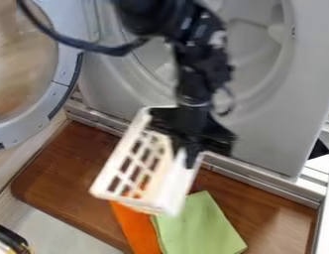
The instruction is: Place the white busket on top of the green cloth
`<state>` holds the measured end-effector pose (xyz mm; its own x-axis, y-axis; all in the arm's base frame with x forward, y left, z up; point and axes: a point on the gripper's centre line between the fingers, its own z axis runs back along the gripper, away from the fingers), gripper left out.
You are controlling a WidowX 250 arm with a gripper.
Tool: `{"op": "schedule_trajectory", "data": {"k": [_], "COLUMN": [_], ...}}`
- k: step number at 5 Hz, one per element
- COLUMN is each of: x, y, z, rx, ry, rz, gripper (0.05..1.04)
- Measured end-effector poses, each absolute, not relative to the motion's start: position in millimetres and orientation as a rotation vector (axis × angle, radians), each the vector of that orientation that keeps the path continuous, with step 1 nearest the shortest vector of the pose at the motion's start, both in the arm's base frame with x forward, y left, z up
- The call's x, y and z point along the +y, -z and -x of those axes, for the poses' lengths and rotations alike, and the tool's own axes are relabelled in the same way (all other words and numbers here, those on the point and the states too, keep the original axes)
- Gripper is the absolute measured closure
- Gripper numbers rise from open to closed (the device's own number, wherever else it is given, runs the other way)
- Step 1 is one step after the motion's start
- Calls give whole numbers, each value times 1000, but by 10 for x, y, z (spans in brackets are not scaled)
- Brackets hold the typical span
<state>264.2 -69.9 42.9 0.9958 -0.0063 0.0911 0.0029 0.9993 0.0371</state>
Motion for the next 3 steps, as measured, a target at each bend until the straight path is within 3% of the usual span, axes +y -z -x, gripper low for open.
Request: {"op": "schedule_trajectory", "data": {"k": [2, 3], "x": [-1659, -1750], "y": [-49, 199], "z": [-2686, -2734], "rx": [12, 61], "ry": [184, 229], "rz": [-106, -73], "gripper": [995, 995]}}
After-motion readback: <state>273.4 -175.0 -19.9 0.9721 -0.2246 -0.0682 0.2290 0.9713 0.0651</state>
